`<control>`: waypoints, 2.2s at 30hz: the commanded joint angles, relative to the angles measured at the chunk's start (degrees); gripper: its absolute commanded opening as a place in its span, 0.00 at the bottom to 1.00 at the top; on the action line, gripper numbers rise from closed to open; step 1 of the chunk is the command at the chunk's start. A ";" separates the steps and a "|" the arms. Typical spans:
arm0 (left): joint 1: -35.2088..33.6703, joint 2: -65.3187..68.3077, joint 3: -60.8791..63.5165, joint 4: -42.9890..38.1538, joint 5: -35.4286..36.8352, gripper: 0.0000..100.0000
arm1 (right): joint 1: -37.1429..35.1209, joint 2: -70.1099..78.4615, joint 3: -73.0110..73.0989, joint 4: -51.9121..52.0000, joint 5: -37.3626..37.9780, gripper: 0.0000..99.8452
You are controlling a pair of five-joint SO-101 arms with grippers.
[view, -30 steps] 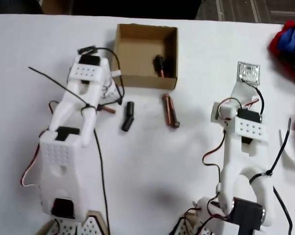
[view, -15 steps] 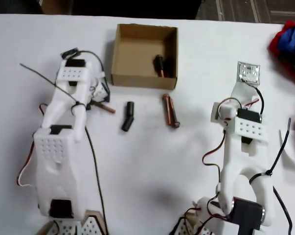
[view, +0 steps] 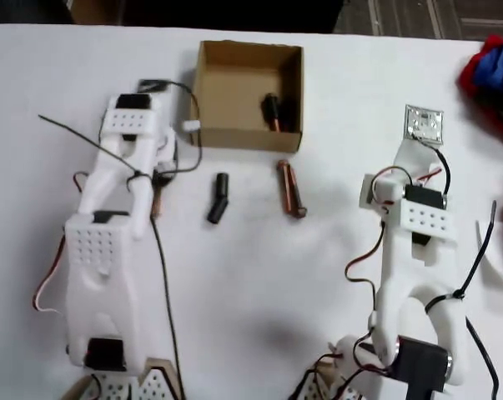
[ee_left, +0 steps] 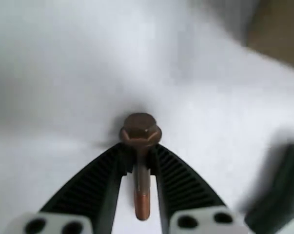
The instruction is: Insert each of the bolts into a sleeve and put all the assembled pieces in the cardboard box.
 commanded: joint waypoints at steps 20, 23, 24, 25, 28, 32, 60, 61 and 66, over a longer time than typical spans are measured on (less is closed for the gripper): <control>3.34 -0.26 -1.63 3.96 -16.53 0.18 | 0.31 -0.31 -1.32 -0.31 -0.44 0.02; 3.34 -0.26 -1.45 1.67 -16.53 0.18 | 0.31 -0.31 -1.23 -0.31 -0.44 0.02; 3.43 -0.26 -1.45 1.49 -16.44 0.18 | 0.31 -0.31 -1.23 -0.31 -0.44 0.02; 3.43 -0.18 -1.36 1.49 -16.18 0.18 | 0.31 -0.31 -1.23 -0.31 -0.44 0.02; 3.34 -0.18 -1.36 1.85 -16.26 0.15 | 0.31 -0.31 -1.23 -0.31 -0.44 0.02; 3.34 -0.18 -1.36 3.08 -16.26 0.02 | 0.31 -0.31 -1.23 -0.31 -0.44 0.02; 3.69 -0.18 -1.36 8.70 -16.70 0.05 | 0.31 -0.31 -1.23 -0.31 -0.35 0.02; 3.69 -0.18 -1.36 8.09 -16.70 0.01 | 0.31 -0.31 -1.23 -0.31 -0.35 0.02; 3.69 -0.26 -1.36 8.35 -16.70 0.03 | 0.31 -0.31 -1.23 -0.31 -0.35 0.02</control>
